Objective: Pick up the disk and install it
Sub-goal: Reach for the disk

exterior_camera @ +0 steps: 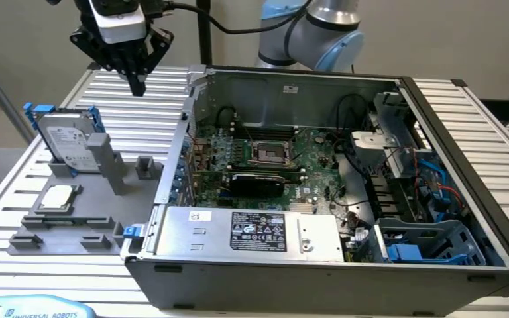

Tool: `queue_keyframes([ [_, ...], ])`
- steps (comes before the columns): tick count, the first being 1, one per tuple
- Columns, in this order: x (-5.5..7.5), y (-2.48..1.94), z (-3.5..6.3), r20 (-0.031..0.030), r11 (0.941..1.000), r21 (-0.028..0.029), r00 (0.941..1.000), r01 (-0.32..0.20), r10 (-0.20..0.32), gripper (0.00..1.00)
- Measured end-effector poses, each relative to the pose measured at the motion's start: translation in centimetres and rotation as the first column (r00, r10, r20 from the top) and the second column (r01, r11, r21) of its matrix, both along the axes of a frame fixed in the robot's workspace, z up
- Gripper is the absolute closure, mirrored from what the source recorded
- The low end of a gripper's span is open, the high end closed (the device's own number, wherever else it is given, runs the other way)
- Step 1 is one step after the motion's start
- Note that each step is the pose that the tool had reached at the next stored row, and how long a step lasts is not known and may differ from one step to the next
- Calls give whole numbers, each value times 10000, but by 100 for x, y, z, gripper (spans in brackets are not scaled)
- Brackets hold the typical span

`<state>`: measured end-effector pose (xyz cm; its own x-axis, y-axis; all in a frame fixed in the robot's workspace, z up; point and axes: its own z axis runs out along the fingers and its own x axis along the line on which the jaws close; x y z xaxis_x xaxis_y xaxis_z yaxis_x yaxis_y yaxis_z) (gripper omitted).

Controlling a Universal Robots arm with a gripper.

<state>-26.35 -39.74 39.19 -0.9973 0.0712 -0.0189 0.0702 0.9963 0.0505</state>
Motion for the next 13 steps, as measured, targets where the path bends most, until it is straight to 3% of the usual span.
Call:
queue_keyframes([
  [13, -591, 65, -14, -1, 10000, -32, 10000, -1, 1, 89],
])
